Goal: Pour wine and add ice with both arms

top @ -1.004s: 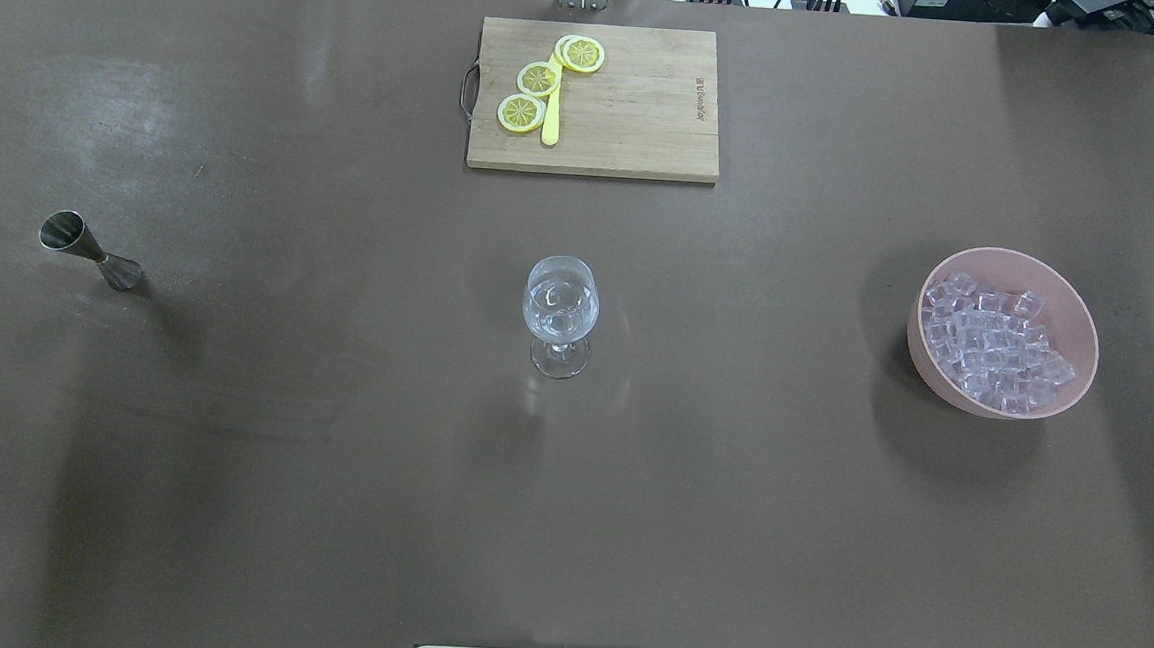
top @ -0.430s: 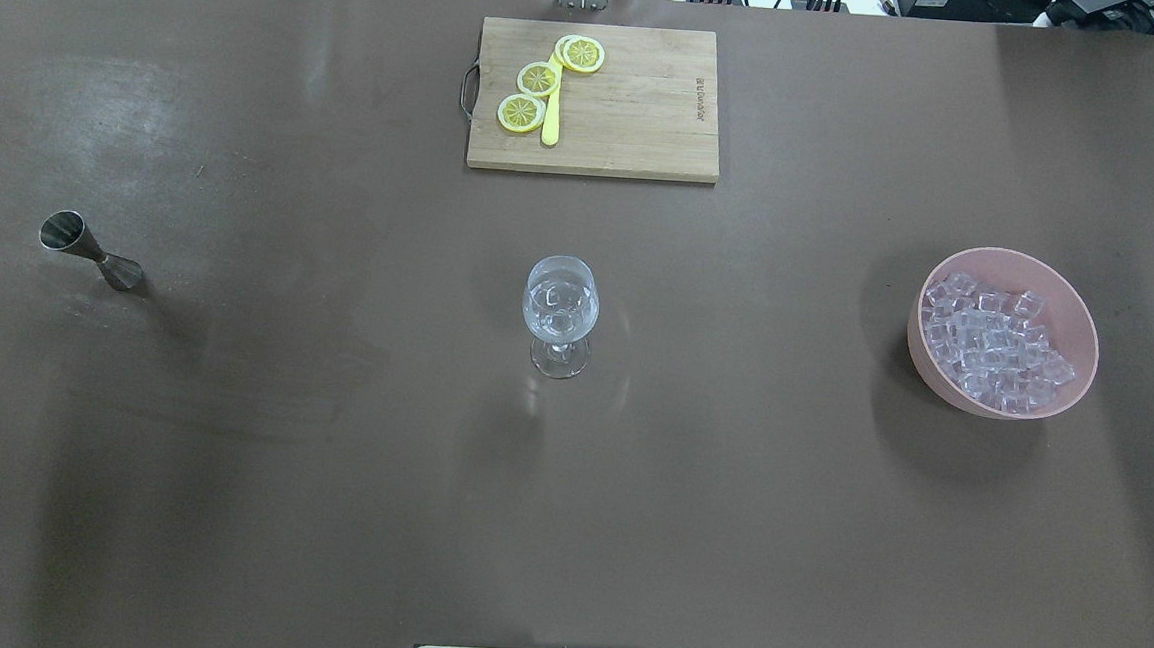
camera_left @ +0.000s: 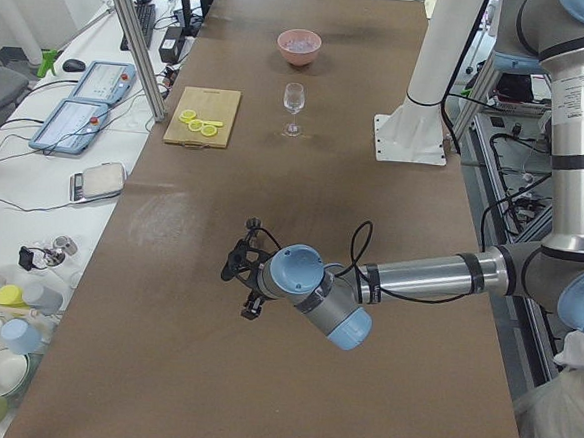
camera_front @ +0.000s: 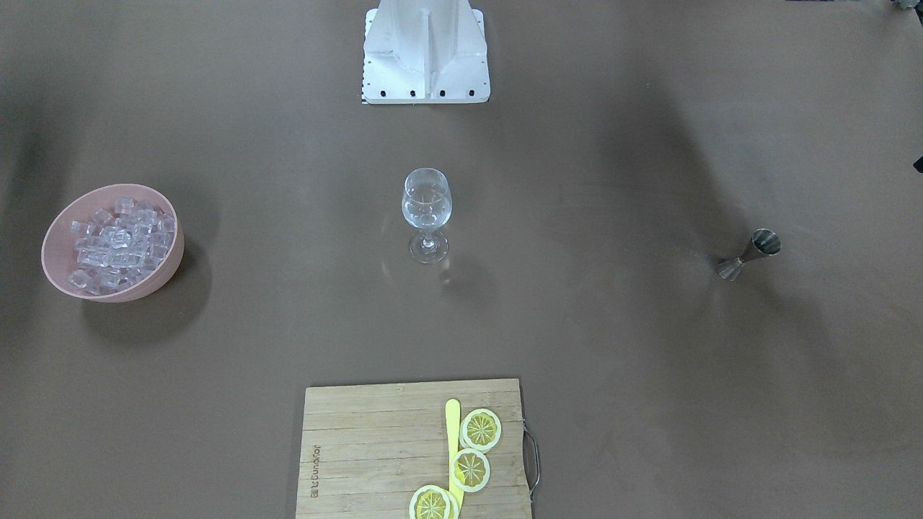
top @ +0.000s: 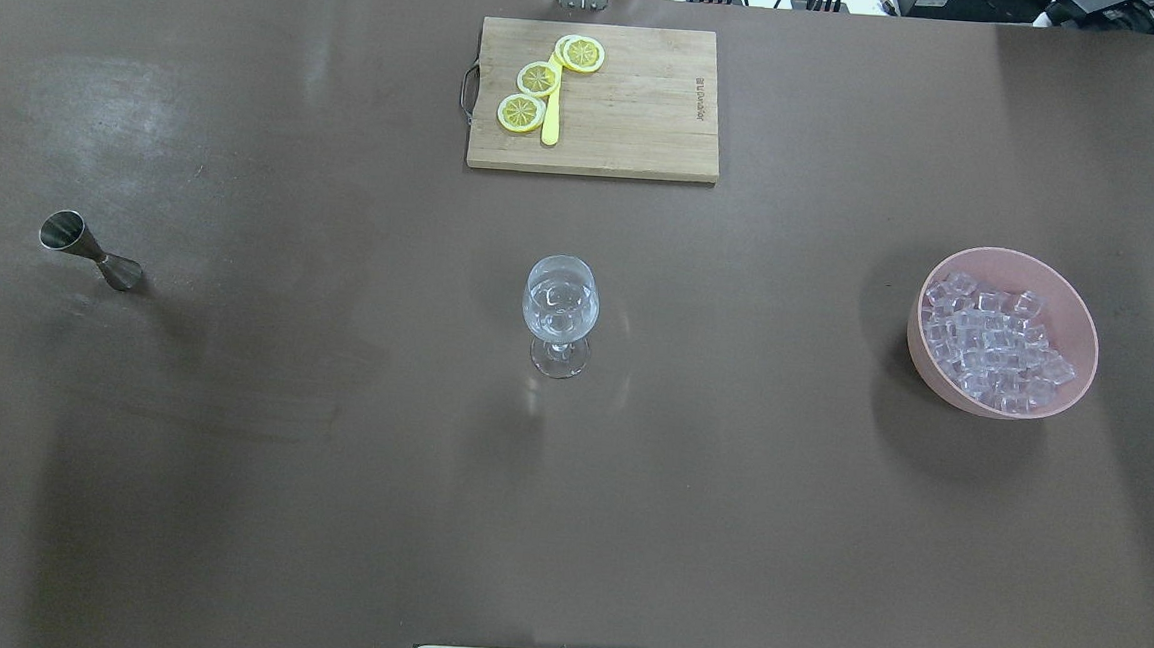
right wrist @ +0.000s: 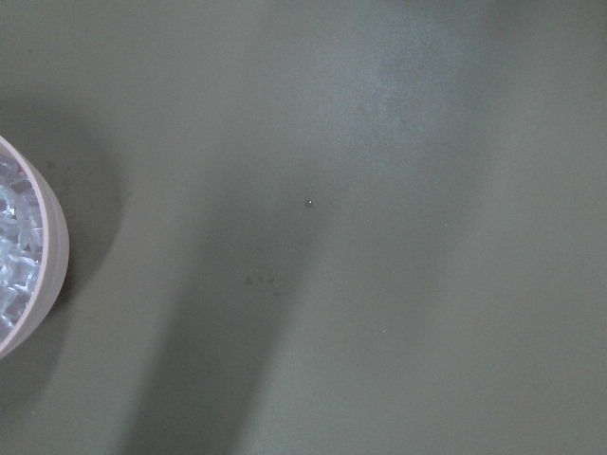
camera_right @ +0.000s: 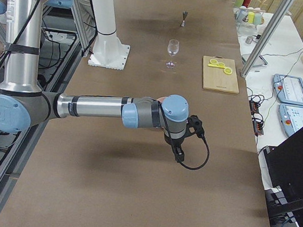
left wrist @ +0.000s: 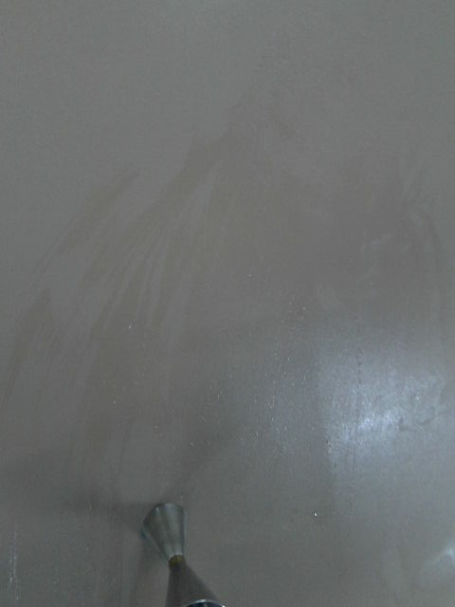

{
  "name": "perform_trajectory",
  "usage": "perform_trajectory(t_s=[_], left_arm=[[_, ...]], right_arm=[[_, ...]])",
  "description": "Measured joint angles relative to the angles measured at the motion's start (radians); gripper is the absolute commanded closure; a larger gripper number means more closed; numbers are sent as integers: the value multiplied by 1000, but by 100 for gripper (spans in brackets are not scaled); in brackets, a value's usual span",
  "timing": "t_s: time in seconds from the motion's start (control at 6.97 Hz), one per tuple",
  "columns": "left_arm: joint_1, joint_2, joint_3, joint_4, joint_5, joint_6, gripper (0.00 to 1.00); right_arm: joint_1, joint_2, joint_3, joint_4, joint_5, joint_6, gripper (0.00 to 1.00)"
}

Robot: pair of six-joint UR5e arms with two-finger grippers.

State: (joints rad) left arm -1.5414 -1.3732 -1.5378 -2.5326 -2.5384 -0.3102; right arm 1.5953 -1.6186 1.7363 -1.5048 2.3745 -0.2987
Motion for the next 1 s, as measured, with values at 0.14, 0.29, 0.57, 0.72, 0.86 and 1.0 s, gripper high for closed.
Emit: perform_trajectory(t_s=[0.14, 0.29, 0.57, 0.72, 0.86, 1.0], left_arm=[[6, -3, -2, -78, 4, -93, 3], [16, -19, -3, -124, 9, -154, 3], [33, -47, -3, -196, 57, -189, 2], [48, -52, 5, -252, 121, -189, 2], [75, -53, 41, -349, 188, -185, 2], [117, -55, 91, -458, 237, -187, 2]], right_arm=[[0, -1, 2, 0, 2, -1, 0], [0, -2, 3, 0, 3, -3, 0], [0, -3, 4, 1, 5, -4, 0], [0, -3, 4, 1, 5, -3, 0], [0, -1, 4, 1, 6, -1, 0], [0, 2, 9, 1, 12, 1, 0]])
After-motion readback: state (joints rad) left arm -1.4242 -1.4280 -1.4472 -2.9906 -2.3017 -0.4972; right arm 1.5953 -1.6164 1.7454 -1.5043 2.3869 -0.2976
